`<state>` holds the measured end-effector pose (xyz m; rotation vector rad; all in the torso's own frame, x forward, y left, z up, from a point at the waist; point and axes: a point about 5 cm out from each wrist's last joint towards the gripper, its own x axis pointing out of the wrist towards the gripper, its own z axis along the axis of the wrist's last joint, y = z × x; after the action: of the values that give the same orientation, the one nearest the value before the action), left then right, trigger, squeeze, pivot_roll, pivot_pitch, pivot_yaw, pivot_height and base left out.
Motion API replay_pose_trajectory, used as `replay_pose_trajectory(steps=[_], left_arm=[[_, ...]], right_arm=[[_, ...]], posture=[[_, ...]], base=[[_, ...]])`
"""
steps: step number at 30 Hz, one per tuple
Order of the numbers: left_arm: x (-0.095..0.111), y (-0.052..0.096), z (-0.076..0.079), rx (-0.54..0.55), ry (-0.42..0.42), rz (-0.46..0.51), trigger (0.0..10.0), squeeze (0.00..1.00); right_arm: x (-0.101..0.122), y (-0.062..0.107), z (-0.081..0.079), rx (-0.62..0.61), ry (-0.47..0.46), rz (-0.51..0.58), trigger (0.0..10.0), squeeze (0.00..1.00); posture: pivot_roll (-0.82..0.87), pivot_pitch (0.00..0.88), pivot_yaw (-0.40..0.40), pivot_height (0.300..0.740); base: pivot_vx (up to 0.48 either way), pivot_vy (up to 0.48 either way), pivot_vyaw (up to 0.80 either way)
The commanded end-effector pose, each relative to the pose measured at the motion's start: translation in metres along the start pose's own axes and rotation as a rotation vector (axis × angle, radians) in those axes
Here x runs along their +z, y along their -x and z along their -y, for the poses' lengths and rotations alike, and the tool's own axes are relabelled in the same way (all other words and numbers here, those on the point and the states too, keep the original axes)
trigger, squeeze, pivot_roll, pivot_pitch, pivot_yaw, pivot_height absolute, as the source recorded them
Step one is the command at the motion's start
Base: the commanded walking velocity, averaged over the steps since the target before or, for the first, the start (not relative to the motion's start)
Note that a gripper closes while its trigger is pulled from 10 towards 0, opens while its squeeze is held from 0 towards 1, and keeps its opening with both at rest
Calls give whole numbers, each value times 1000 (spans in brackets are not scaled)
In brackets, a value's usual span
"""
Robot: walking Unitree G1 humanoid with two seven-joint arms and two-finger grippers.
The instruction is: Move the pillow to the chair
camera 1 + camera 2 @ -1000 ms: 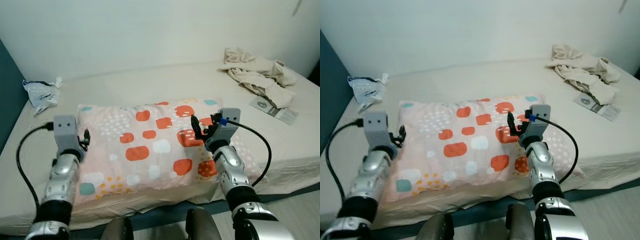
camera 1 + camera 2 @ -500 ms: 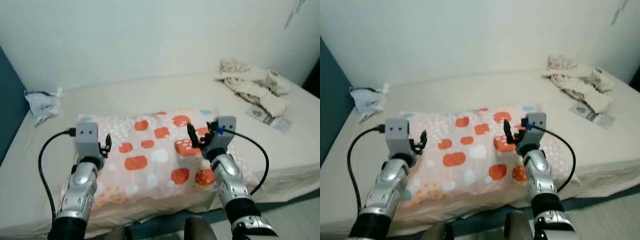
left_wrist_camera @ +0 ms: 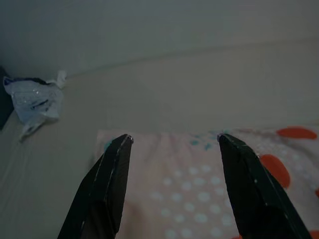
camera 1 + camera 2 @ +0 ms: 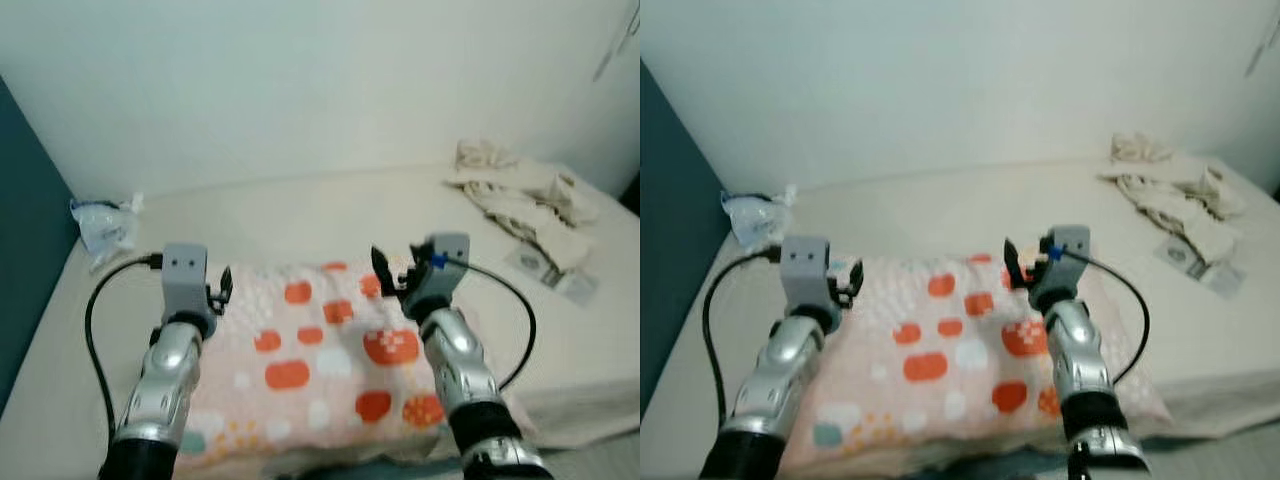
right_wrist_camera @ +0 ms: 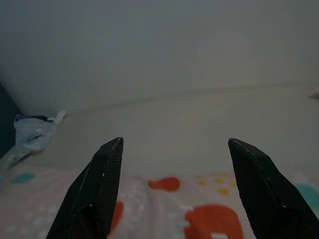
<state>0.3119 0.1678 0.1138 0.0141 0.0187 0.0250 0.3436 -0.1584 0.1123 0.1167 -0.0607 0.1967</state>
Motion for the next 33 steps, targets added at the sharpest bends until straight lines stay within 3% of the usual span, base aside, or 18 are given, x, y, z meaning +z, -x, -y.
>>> replay_pose_trajectory(steps=[1,7,10,15,18,20,24,33], left_arm=[[-4,3,-6,10,-19,-23,10000,0],[-5,4,-10,18,-24,-28,10000,0],[-12,6,-10,-4,-6,-61,10000,0],[-35,12,1,-124,-99,-150,10000,0],[-46,16,-2,-93,-102,-167,10000,0],[-54,18,-5,-59,-54,-187,10000,0],[-56,19,-3,-72,-45,-196,10000,0],[-66,22,-1,-68,-42,-216,10000,0]], right_arm=[[-2,1,-5,15,-7,-10,10000,0],[-3,1,-7,28,-37,-21,10000,0],[-14,4,-11,59,-40,-77,10000,0],[-48,19,-15,113,61,-248,10000,0],[-65,29,-10,73,131,-326,10000,0],[-82,41,0,-10,175,-409,10000,0],[-84,45,4,-64,134,-412,10000,0],[-78,40,5,-48,167,-370,10000,0]], posture=[[-12,19,-7,740],[-11,19,-8,740],[-13,18,-5,740],[-12,11,-4,740],[-22,13,-1,740],[-21,13,-3,740],[-16,16,-4,740],[-17,19,-11,740]], base=[[0,0,0],[0,0,0],[0,0,0],[0,0,0],[0,0,0],[0,0,0],[0,0,0],[0,0,0]])
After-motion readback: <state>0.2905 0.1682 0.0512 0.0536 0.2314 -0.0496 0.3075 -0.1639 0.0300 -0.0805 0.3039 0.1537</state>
